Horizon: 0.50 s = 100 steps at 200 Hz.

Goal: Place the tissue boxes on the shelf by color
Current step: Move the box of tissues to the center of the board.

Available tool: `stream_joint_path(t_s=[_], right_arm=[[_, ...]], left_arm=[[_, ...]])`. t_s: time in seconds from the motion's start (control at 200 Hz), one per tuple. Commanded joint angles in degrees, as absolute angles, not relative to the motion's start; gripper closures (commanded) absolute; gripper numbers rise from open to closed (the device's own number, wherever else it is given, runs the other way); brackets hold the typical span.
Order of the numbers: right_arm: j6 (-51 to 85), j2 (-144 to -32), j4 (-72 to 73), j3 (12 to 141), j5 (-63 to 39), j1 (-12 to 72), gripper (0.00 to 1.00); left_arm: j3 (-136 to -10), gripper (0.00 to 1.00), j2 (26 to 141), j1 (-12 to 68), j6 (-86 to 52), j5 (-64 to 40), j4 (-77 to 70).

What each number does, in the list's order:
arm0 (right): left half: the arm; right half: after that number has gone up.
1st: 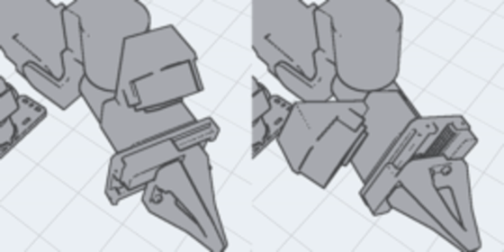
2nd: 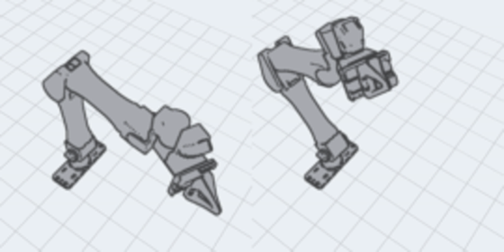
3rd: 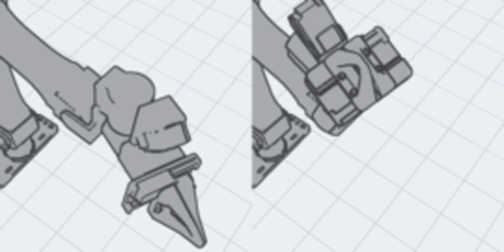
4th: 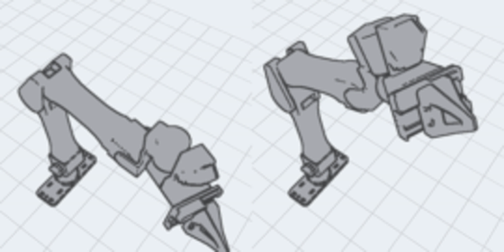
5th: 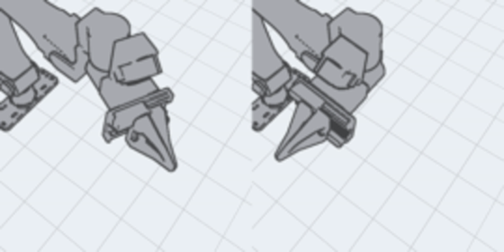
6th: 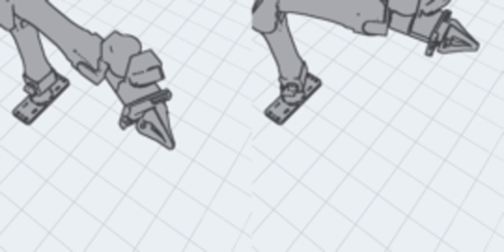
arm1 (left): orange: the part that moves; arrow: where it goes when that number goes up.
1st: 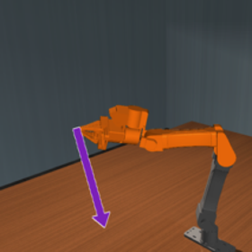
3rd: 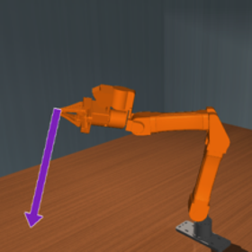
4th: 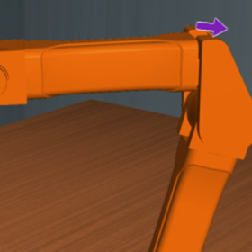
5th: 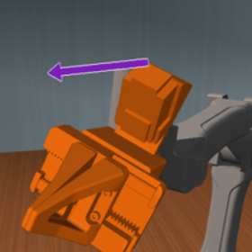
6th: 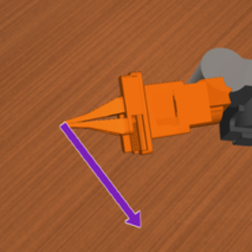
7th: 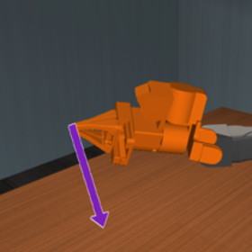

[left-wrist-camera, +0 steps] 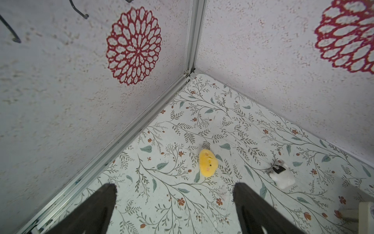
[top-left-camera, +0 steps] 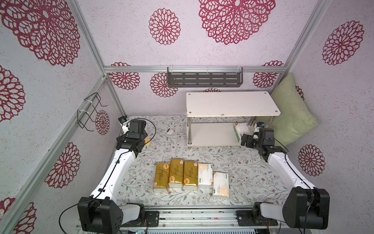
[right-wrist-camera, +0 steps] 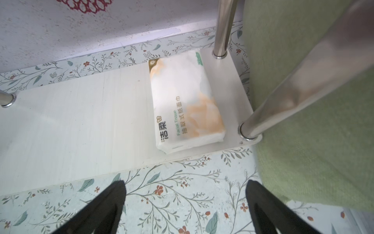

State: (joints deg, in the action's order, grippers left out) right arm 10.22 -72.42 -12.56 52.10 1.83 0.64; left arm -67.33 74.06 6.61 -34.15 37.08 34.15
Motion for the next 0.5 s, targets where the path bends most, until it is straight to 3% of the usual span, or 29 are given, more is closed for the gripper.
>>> stream_joint_path(t_s=[0.0,0.495], right_arm=[[13.57,-68.88,-14.08,50.96,2.97,2.04,0.01],[22.88,-62.68,-21.30,42.78,8.58,15.77,0.01]], left_arm=[[-67.45,0.02,74.78,7.16,-34.49,36.32,33.23],[-67.71,0.03,75.93,7.38,-34.45,36.07,32.87]])
